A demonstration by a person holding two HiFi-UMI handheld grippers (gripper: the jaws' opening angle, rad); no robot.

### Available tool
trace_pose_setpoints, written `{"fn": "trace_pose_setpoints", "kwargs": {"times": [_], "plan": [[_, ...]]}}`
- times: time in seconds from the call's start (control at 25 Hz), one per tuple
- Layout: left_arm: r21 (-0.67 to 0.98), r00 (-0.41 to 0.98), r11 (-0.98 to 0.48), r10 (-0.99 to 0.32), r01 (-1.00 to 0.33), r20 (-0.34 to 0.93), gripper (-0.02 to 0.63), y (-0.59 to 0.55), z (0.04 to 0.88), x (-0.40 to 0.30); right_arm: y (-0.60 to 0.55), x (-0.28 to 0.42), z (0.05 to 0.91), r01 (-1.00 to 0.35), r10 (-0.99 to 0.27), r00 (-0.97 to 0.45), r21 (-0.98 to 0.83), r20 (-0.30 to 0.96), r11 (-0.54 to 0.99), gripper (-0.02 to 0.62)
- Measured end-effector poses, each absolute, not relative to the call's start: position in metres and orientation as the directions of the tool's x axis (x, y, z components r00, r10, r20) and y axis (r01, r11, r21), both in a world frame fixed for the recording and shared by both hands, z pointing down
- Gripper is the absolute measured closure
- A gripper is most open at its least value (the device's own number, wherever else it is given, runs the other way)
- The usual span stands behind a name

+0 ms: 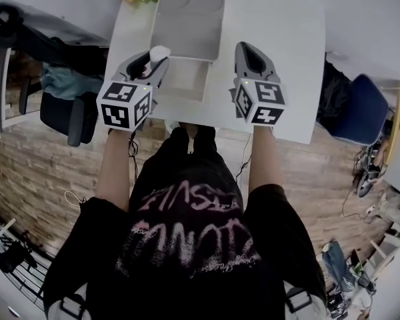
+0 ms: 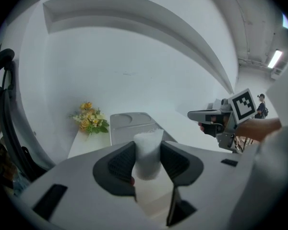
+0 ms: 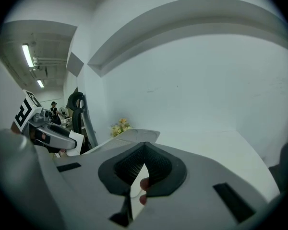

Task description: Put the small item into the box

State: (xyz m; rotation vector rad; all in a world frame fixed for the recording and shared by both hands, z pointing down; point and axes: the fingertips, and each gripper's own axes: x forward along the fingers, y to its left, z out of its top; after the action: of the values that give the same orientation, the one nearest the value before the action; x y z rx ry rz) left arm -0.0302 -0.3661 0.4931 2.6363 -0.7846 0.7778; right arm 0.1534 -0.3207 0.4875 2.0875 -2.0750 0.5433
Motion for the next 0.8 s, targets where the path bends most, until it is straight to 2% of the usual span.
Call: {"fn": "trace_pose_setpoints", "kwargs": {"times": [0.8], "plan": [[0.098,0.557,-0.844,-0.257,-0.528,0.790,0.442,-0.341,0.572,-0.040,-0.306,0.139,0.553,-0.979,-0.886,-0.071,-0.200,0.458,-0.024,0.583]]}}
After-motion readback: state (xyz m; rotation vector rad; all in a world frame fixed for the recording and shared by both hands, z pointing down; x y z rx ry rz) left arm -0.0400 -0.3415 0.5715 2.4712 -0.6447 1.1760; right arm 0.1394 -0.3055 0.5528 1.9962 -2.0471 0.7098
